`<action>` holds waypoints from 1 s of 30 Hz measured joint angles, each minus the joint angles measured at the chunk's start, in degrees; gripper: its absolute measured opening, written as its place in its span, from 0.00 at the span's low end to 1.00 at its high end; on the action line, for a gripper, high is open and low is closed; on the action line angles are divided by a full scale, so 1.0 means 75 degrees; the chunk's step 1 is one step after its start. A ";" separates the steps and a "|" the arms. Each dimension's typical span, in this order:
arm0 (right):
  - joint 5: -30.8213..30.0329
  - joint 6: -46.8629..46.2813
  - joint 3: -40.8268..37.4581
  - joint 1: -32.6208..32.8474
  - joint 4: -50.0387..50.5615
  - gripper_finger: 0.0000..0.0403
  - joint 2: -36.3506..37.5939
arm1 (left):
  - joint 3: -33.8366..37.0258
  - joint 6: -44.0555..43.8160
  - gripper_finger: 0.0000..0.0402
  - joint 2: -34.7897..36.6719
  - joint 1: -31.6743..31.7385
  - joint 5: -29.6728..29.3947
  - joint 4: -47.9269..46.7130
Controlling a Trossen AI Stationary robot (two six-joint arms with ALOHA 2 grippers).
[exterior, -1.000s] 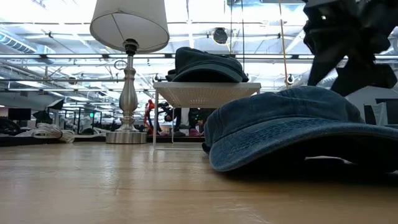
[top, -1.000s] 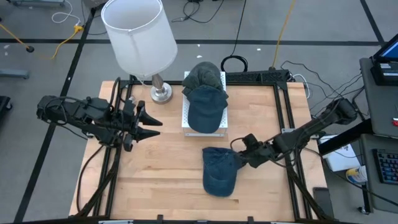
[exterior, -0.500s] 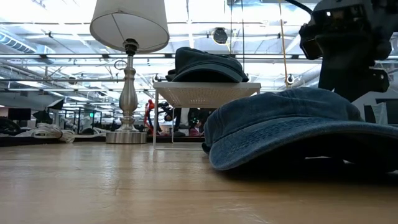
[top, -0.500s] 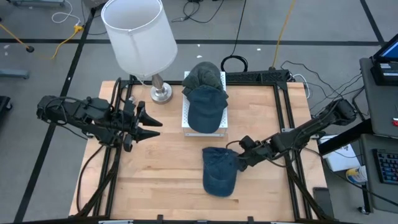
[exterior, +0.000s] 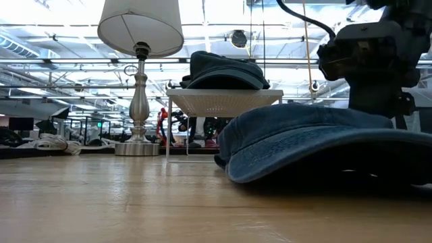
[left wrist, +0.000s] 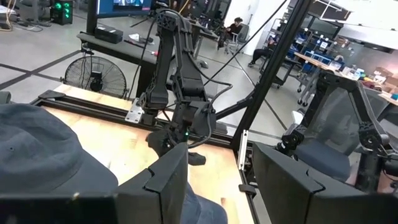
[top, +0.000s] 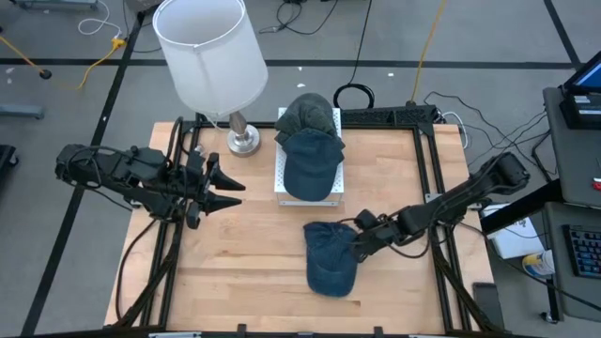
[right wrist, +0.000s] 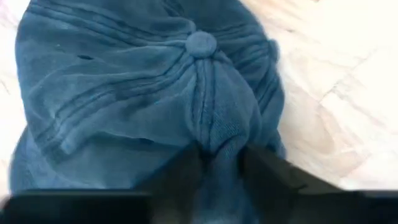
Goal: Pick & Place hat
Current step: Stack the blue cap on top of the other blue cap on the shelf
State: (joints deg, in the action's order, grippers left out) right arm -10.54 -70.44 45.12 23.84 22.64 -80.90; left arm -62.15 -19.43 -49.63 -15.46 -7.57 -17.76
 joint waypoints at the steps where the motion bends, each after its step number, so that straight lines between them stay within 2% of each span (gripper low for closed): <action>1: 0.0025 0.0005 0.0000 -0.0014 -0.0087 0.23 -0.0037 | 0.0000 -0.0018 0.46 0.0000 0.0000 0.0004 0.0003; 3: 0.0064 0.0095 0.0000 -0.0021 -0.0185 0.09 -0.0043 | 0.0000 -0.0054 0.46 0.0000 0.0000 0.0009 0.0000; 5: 0.0219 0.0281 0.0000 -0.0021 -0.0337 0.04 0.0058 | 0.0000 -0.0060 0.46 0.0000 0.0000 0.0009 0.0000; 9: 0.0243 0.0309 -0.0003 -0.0010 -0.0392 0.02 0.0560 | 0.0000 -0.0086 0.46 0.0000 0.0000 0.0012 0.0002; 17: 0.0261 0.1851 -0.0003 0.0238 -0.0701 0.02 0.1963 | 0.0000 -0.0095 0.46 0.0002 0.0000 0.0009 0.0000; 21: 0.0446 0.2584 -0.0003 0.0285 -0.1410 0.02 0.2506 | 0.0000 -0.0293 0.46 0.0000 0.0000 0.0009 -0.0002; 26: 0.0408 0.3180 -0.0003 0.0237 -0.1852 0.02 0.2879 | 0.0000 -0.0492 0.46 0.0000 0.0000 0.0016 0.0140; 30: 0.0574 0.3421 -0.0009 0.0220 -0.2000 0.02 0.2899 | -0.0008 -0.0325 0.46 0.0003 0.0000 0.0364 0.0492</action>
State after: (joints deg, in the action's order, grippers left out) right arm -6.23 -44.78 45.06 25.50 7.65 -59.15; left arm -62.21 -21.87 -49.60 -15.46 -4.85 -14.07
